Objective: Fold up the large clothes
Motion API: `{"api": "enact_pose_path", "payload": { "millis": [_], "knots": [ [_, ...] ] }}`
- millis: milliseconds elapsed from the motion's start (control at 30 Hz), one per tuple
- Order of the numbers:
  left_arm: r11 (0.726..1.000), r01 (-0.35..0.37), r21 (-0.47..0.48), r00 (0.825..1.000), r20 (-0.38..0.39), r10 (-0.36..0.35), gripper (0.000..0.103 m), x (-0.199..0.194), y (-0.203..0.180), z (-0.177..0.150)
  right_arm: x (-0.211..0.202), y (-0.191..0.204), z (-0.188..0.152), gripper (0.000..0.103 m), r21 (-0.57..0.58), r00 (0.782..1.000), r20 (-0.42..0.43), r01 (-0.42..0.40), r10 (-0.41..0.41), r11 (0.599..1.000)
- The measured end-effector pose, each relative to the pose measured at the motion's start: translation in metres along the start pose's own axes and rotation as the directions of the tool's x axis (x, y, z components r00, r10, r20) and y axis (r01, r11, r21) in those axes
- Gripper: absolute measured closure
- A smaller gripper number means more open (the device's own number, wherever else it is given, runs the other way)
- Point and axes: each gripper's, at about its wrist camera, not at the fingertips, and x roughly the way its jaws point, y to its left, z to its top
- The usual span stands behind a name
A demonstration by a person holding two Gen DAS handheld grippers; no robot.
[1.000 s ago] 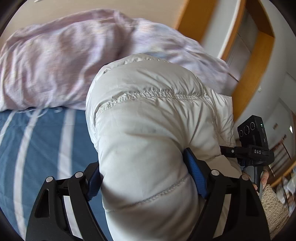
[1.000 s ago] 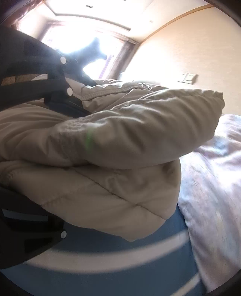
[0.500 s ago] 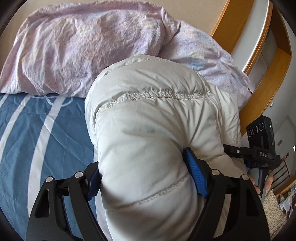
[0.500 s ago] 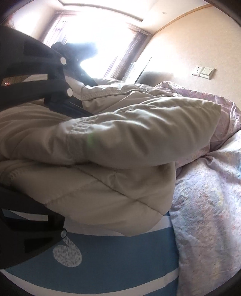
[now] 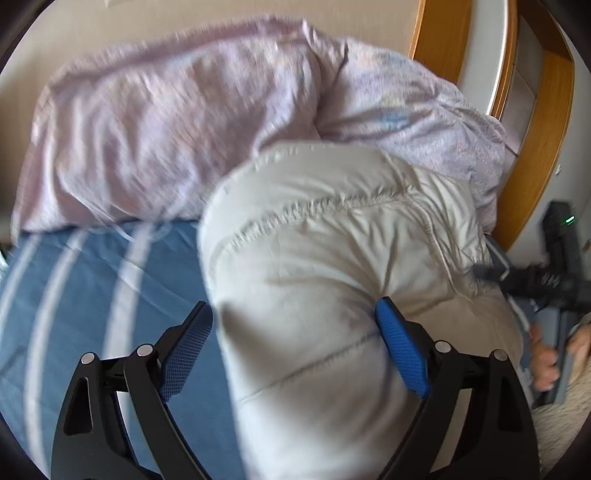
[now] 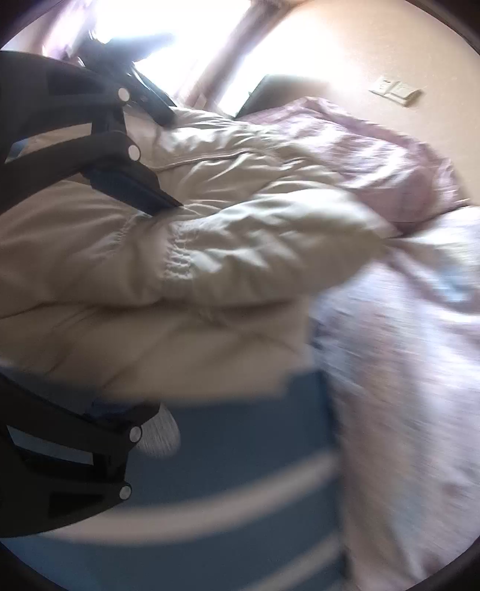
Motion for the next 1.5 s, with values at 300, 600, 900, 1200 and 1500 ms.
{"api": "enact_pose_path", "payload": {
  "millis": [300,600,900,1200,1500],
  "knots": [
    [0.994,-0.075,0.081,0.997,-0.024,0.077,0.012,0.008,-0.017,0.004,0.002,0.081,-0.009,0.064,-0.239,0.993,0.081,0.099,-0.082,0.966],
    [0.988,-0.079,0.130,0.997,0.020,0.077,0.013,0.011,-0.047,0.008,0.063,0.030,-0.006,0.066,-0.163,0.953,-0.053,0.287,-0.299,0.944],
    [0.985,-0.094,0.148,0.992,0.100,0.080,0.013,-0.036,-0.055,-0.007,0.020,0.018,-0.017,0.058,-0.076,0.985,0.021,0.174,-0.173,0.982],
    [0.973,-0.111,0.205,0.993,0.064,0.100,0.013,-0.029,-0.076,-0.028,-0.024,0.057,-0.076,0.058,-0.283,0.984,0.089,0.173,-0.153,0.943],
    [0.946,-0.164,0.279,0.986,0.016,0.166,0.009,0.006,-0.096,-0.044,0.016,0.037,-0.093,0.057,-0.290,0.978,0.021,0.206,-0.209,0.935]
  ]
}}
